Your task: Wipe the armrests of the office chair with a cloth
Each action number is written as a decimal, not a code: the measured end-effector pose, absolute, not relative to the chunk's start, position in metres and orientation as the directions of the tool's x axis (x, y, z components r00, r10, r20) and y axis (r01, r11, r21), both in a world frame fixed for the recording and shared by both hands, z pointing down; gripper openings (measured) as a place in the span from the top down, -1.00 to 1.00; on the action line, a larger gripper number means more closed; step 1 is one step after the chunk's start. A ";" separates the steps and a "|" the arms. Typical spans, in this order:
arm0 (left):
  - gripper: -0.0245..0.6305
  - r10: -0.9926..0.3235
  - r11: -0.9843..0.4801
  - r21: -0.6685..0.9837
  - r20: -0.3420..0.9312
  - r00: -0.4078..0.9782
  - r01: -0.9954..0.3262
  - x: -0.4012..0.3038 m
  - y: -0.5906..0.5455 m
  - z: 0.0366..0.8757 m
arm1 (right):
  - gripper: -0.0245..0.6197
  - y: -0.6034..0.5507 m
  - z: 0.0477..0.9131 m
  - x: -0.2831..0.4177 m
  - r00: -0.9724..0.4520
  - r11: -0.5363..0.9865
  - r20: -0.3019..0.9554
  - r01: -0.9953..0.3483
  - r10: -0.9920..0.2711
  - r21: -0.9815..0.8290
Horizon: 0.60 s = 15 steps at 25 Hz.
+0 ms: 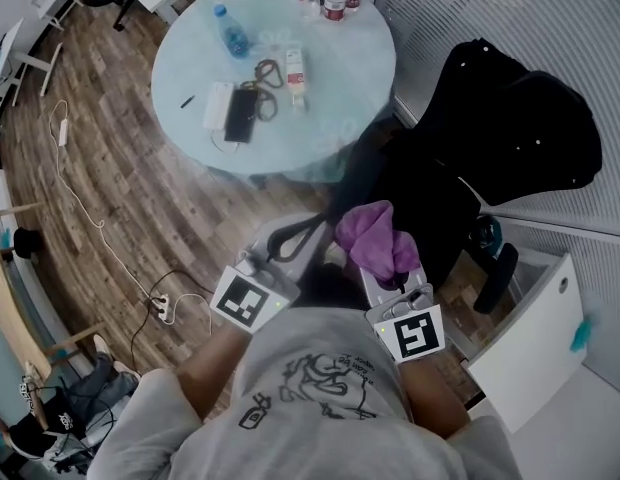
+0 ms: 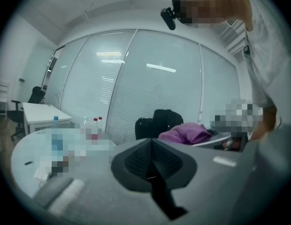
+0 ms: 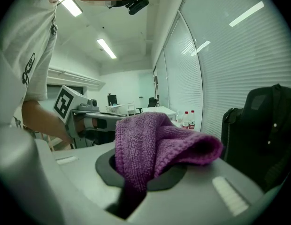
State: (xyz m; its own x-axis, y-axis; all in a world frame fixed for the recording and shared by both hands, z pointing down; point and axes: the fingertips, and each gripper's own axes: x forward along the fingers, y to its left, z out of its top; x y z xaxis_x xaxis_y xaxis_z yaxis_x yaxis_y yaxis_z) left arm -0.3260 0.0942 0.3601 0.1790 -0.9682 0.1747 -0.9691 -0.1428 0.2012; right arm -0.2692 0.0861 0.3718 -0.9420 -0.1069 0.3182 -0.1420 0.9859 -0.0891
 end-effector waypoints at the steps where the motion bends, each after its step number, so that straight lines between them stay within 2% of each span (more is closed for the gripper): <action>1: 0.92 -0.967 -0.146 0.201 0.177 0.182 -0.969 -0.327 0.092 0.366 | 0.79 0.086 0.379 -0.271 -0.940 0.987 0.327 -0.135 -0.099 -0.088; 15: 0.92 -0.946 -0.147 0.216 0.254 0.201 -0.965 -0.325 0.080 0.479 | 0.79 0.081 0.523 -0.273 -0.886 0.984 0.464 -0.106 -0.029 -0.142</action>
